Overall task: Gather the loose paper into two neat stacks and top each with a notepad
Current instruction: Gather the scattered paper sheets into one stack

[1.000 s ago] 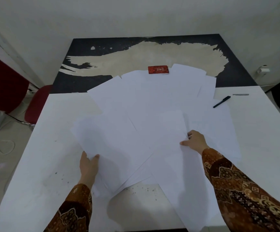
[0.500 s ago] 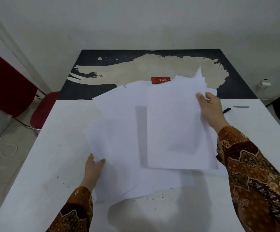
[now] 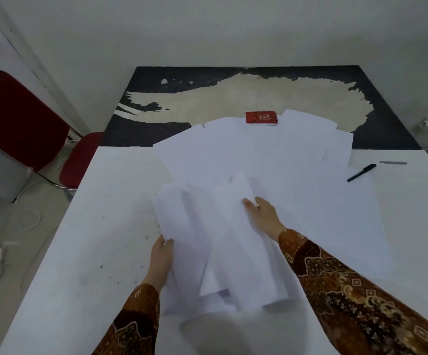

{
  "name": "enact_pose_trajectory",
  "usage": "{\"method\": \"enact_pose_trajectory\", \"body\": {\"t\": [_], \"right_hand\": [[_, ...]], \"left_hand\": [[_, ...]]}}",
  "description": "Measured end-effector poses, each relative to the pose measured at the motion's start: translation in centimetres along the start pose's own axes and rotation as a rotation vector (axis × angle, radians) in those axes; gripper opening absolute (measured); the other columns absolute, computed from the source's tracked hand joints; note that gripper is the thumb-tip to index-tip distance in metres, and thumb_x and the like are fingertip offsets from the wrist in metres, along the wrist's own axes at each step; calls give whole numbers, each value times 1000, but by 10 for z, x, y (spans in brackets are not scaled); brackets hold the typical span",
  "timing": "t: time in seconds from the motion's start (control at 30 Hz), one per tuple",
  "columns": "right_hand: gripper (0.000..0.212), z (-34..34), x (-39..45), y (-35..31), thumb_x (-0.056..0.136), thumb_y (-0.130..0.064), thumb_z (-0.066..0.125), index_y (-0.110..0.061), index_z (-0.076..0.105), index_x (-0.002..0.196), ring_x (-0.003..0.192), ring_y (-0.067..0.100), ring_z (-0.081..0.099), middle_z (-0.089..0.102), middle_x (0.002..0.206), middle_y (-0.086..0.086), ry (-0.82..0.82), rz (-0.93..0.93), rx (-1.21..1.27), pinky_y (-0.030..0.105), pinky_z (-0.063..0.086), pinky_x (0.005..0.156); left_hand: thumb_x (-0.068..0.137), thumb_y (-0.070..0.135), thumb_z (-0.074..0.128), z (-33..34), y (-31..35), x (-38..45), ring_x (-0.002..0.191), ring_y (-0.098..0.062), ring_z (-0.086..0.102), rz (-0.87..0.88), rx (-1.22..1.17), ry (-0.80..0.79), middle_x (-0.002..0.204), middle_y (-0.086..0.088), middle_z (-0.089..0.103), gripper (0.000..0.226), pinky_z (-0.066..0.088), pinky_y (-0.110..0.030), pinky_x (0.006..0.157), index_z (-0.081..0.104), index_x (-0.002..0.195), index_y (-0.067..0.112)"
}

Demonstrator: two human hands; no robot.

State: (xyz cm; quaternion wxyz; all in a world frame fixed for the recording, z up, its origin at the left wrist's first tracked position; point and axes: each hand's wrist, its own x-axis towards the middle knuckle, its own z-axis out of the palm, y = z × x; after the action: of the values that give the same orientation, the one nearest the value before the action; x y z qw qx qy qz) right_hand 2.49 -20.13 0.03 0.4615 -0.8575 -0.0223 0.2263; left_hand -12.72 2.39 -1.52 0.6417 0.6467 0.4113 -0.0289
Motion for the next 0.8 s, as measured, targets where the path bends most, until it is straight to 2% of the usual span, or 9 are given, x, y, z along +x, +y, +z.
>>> {"method": "enact_pose_trajectory", "body": {"t": [0.03,0.1,0.2,0.3,0.37,0.43,0.5,0.63,0.8], "right_hand": [[50,2,2,0,90,-46,55,-9,51,123,112,23,53,54,124,3,-118,46,27,32,42,90],[47,6,8,5,84,-32,67,-7,49,120,112,30,54,56,126,12,-232,7,-37,30,44,84],[37,4,16,9,83,-17,67,-3,50,114,100,27,54,58,113,13,-123,8,-178,30,43,78],[28,-12,23,18,81,-19,68,-8,50,99,89,22,52,55,98,6,-42,121,-245,26,39,70],[24,-25,29,28,81,-22,70,-9,56,96,90,22,58,61,99,6,-36,187,-118,29,46,74],[27,-39,29,35,85,-22,68,-5,62,106,93,26,65,67,107,10,-71,280,186,35,52,81],[34,-53,27,42,89,-16,63,-2,58,120,97,28,66,66,115,14,-93,341,392,38,54,86],[29,-75,25,53,88,-1,61,-2,58,117,95,32,64,63,120,20,-34,306,412,44,52,88],[25,-84,18,34,93,-23,57,-8,63,112,100,22,68,71,110,7,-166,207,727,32,58,79]], "left_hand": [[97,10,38,0,-1,2,99,-28,62,-9,5,8,113,-8,64,29,53,-35,78,58,118,11],[95,12,41,1,-3,6,96,-32,65,-41,3,28,109,-12,67,26,55,-44,83,61,112,10],[98,13,38,2,-5,8,104,-34,60,-74,16,44,115,-13,63,29,50,-47,93,56,121,10],[99,13,36,2,-7,9,107,-33,58,-74,25,39,117,-11,61,32,48,-46,96,54,126,9],[99,12,36,1,-8,12,106,-33,59,-84,29,49,115,-12,62,31,48,-45,96,56,123,9],[98,12,37,2,-8,14,107,-34,59,-104,27,60,115,-13,62,30,47,-47,98,57,120,8],[98,12,37,2,-8,16,107,-36,59,-112,29,69,114,-14,63,27,47,-49,99,58,115,9],[97,12,39,4,-8,19,103,-38,60,-101,26,73,111,-18,64,25,49,-50,94,60,110,7],[97,10,38,9,-6,21,102,-38,60,-87,30,62,109,-18,65,27,49,-44,89,61,111,5]]}}
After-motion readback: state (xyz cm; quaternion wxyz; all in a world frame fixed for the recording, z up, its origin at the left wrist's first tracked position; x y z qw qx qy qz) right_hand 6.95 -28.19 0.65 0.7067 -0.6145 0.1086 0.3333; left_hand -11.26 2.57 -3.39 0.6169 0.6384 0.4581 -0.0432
